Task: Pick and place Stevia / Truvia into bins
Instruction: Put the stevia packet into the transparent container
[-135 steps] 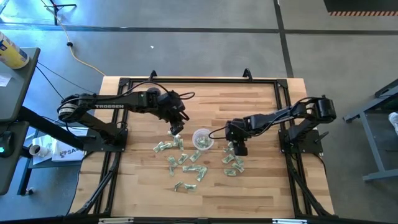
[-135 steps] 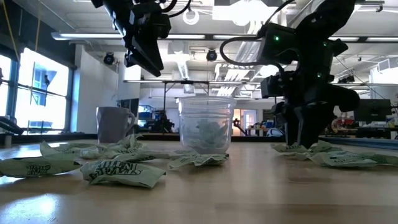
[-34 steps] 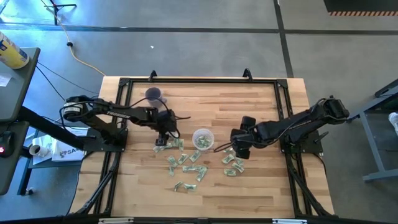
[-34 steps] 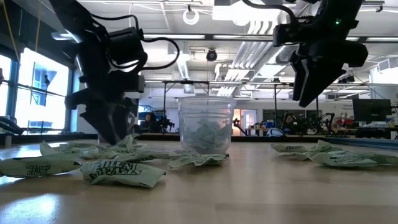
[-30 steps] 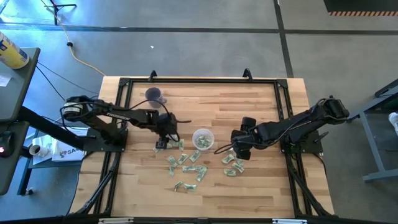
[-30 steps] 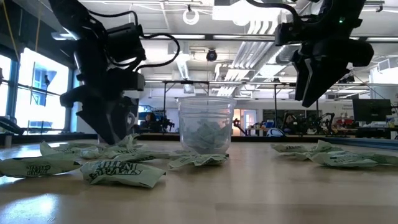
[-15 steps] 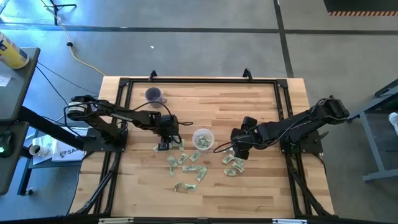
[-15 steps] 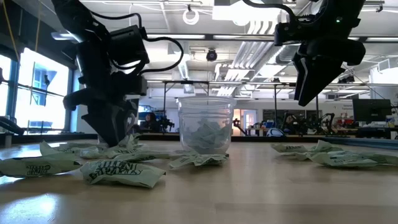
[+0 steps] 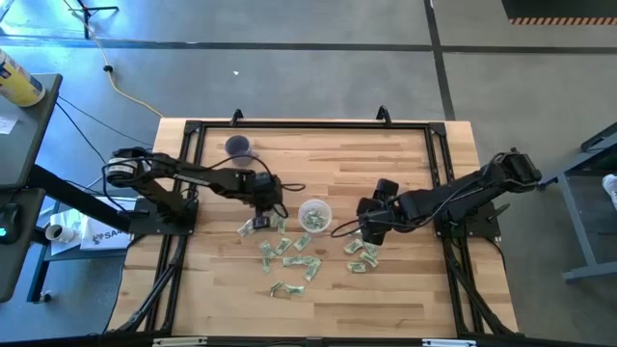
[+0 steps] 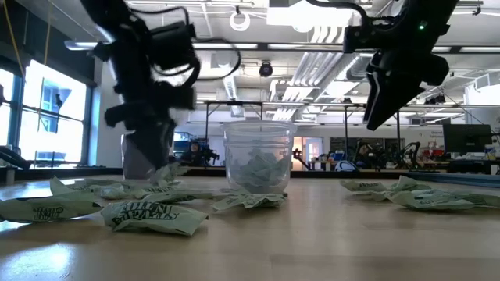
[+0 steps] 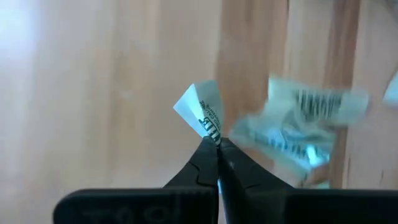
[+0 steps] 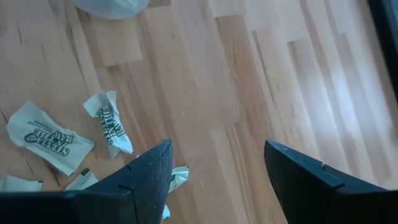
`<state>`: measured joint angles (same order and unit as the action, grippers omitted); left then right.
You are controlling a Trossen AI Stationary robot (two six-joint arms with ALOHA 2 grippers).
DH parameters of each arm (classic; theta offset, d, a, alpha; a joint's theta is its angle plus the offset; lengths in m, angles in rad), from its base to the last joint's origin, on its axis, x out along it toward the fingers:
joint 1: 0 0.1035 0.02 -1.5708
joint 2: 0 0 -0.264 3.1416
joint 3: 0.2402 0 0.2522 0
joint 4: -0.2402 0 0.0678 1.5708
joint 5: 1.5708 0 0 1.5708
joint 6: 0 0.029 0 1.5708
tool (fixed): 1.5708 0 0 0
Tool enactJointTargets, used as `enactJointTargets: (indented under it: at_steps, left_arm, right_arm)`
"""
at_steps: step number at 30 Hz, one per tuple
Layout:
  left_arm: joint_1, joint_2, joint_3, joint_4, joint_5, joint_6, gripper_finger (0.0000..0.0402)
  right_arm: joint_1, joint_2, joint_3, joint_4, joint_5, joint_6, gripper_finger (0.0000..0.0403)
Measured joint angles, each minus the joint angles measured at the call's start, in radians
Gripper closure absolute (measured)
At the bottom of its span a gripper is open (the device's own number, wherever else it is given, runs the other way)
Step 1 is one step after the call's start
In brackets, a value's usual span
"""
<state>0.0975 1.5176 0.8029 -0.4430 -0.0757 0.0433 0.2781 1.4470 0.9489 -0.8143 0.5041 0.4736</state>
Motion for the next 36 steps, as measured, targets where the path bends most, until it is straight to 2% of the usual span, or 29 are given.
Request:
enactJointTargets:
  at_steps: [3, 6, 9, 12, 16, 22, 24, 29, 32, 36]
  left_arm:
    - [0.0, 0.0, 0.084, -0.101, -0.029, -0.017, 0.037]
    - [-0.009, -0.001, 0.177, -0.121, -0.021, -0.072, 0.0365]
    - [-0.035, -0.001, 0.251, -0.098, -0.015, -0.093, 0.0364]
    - [-0.068, 0.009, 0.302, -0.004, 0.019, -0.093, 0.0369]
    - [-0.107, 0.053, 0.337, -0.029, -0.034, -0.119, 0.0369]
    - [-0.108, 0.119, 0.325, -0.263, -0.121, -0.17, 0.0369]
    - [-0.102, 0.129, 0.322, -0.29, -0.117, -0.187, 0.0369]
    - [-0.114, 0.113, 0.329, -0.152, -0.035, -0.214, 0.0369]
    - [-0.141, 0.108, 0.357, -0.017, -0.022, -0.203, 0.0369]
    - [-0.154, 0.131, 0.389, 0.053, -0.003, -0.175, 0.0369]
  right_arm:
    - [0.025, -0.011, 0.0, -0.011, 0.023, 0.01, 0.0159]
    - [0.056, -0.029, 0.0, -0.032, 0.054, 0.052, 0.0159]
    - [0.09, -0.049, 0.0, -0.054, 0.081, 0.098, 0.0159]
    - [0.125, -0.054, 0.0, -0.091, 0.085, 0.129, 0.0159]
    - [0.176, -0.055, 0.0, -0.121, 0.087, 0.159, 0.0159]
    - [0.223, -0.055, 0.0, -0.112, 0.095, 0.174, 0.0159]
    - [0.222, -0.055, 0.0, -0.111, 0.101, 0.173, 0.0159]
    - [0.221, -0.055, 0.0, -0.112, 0.107, 0.154, 0.0159]
    - [0.221, -0.055, 0.0, -0.116, 0.104, 0.155, 0.0159]
    - [0.217, -0.055, 0.0, -0.116, 0.105, 0.155, 0.0159]
